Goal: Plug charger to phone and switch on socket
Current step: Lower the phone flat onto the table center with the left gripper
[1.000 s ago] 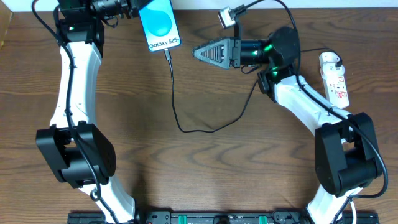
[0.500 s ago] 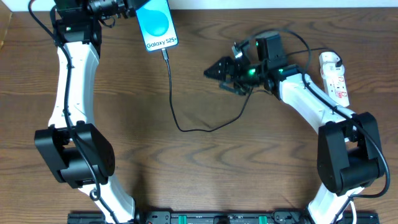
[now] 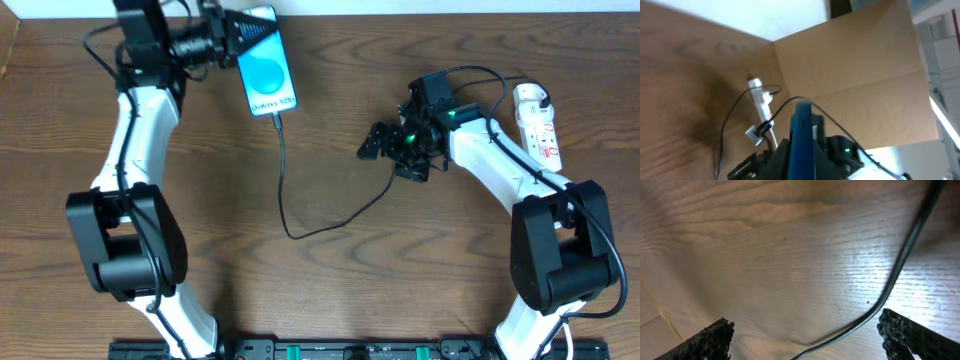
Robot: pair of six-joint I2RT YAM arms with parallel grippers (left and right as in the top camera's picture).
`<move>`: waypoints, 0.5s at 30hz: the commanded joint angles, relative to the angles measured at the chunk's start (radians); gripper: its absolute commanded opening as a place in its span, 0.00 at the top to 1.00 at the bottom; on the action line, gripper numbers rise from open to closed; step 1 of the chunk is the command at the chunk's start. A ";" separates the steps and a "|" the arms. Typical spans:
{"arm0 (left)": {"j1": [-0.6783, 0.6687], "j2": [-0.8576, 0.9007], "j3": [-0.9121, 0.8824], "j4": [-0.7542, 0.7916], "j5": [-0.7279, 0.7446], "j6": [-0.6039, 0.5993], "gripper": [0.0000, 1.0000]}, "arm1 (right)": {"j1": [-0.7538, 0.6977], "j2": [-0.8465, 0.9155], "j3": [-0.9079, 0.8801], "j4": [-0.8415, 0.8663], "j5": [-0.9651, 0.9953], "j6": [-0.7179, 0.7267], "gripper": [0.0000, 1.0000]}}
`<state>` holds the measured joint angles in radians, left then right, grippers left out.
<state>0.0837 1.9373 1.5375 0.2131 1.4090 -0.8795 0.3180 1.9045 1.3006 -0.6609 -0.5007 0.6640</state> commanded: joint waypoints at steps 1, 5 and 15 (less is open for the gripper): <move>-0.025 0.004 -0.089 0.006 -0.068 0.044 0.93 | -0.005 -0.045 0.005 -0.018 -0.069 -0.024 0.09; -0.051 0.004 -0.192 0.005 -0.131 0.103 0.93 | -0.012 -0.133 0.005 -0.053 0.029 -0.067 0.11; -0.172 0.004 -0.283 -0.446 -0.573 0.391 0.93 | -0.011 -0.506 0.005 -0.148 0.497 -0.098 0.02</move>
<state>-0.0437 1.9415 1.2446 -0.1322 1.0328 -0.6312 0.3149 1.4719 1.3006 -0.7986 -0.1635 0.5865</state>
